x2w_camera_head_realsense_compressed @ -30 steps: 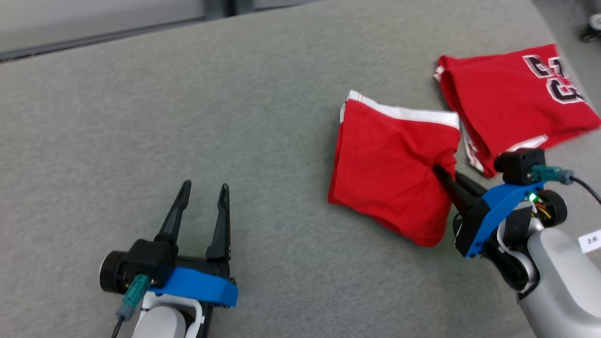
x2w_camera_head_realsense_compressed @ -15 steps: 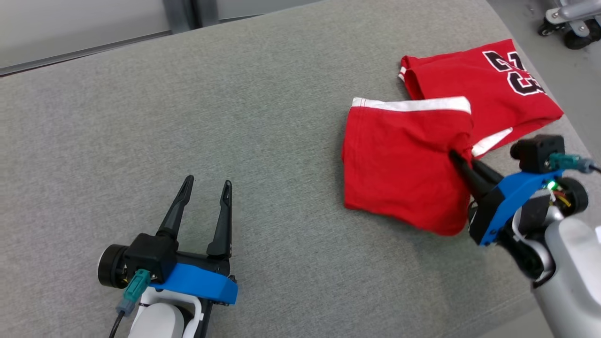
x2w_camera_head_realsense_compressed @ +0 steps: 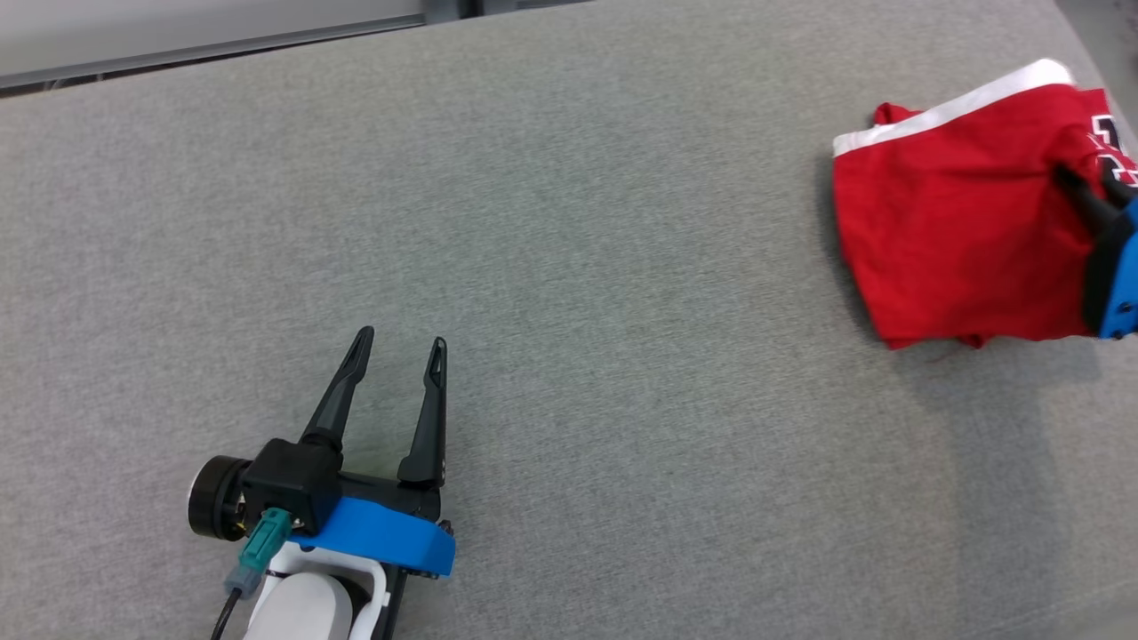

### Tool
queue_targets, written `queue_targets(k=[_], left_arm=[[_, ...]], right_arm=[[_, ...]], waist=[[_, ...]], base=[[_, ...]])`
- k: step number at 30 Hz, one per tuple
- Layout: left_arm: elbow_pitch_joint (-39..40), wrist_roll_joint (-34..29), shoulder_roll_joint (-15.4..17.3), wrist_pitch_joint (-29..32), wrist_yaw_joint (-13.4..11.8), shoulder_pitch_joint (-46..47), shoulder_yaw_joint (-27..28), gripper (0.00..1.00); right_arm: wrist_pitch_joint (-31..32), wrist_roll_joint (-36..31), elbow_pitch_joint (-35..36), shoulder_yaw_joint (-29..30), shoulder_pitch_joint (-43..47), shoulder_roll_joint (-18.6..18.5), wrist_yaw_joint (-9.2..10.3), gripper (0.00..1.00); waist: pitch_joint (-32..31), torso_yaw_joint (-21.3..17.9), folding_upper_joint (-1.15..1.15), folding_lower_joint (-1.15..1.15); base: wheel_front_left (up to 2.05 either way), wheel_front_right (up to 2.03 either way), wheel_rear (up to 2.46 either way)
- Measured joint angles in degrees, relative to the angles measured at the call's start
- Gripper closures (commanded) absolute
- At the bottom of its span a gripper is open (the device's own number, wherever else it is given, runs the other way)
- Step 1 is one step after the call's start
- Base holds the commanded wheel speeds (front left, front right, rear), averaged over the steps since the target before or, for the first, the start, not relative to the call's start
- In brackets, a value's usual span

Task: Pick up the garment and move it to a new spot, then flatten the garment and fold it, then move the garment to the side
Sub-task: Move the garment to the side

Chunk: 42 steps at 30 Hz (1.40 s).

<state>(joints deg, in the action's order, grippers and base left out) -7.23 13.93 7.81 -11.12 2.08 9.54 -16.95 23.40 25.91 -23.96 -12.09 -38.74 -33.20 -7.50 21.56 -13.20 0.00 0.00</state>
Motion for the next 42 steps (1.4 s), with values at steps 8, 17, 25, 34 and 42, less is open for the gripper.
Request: queue_targets(k=[8,17,25,34,42], left_arm=[[1.20,-0.26,0.55,0.45,-0.25,0.07,-0.44,0.00],[1.94,-0.25,1.12,0.96,-0.63,0.05,-0.60,0.00],[2.00,-0.03,1.54,1.37,-1.12,-0.06,-0.76,0.00],[1.37,0.78,1.65,1.30,-1.31,-0.47,-0.88,0.00],[-0.53,3.26,1.32,-0.45,-2.41,-0.58,1.56,0.00]], right_arm=[[2.23,-1.86,-4.55,4.13,-3.52,-4.23,0.00,1.00],[0.82,-6.77,-8.86,8.21,-5.41,-4.21,0.00,0.54],[-3.58,-10.34,-11.89,11.59,-5.36,-0.82,0.00,0.00],[-6.65,-10.63,-11.99,10.38,-5.32,2.29,0.01,0.00],[-14.61,-13.30,-10.90,9.79,-5.03,5.75,0.00,0.00]], waist=[[1.87,2.84,0.00,0.00],[2.87,3.45,0.00,0.00],[2.42,3.08,0.00,0.00],[-0.23,2.89,0.00,0.00],[-4.79,4.54,0.00,-0.01]], base=[[0.00,0.00,0.00],[0.00,0.00,0.00],[0.00,0.00,0.00],[0.00,0.00,0.00],[0.00,0.00,0.00]])
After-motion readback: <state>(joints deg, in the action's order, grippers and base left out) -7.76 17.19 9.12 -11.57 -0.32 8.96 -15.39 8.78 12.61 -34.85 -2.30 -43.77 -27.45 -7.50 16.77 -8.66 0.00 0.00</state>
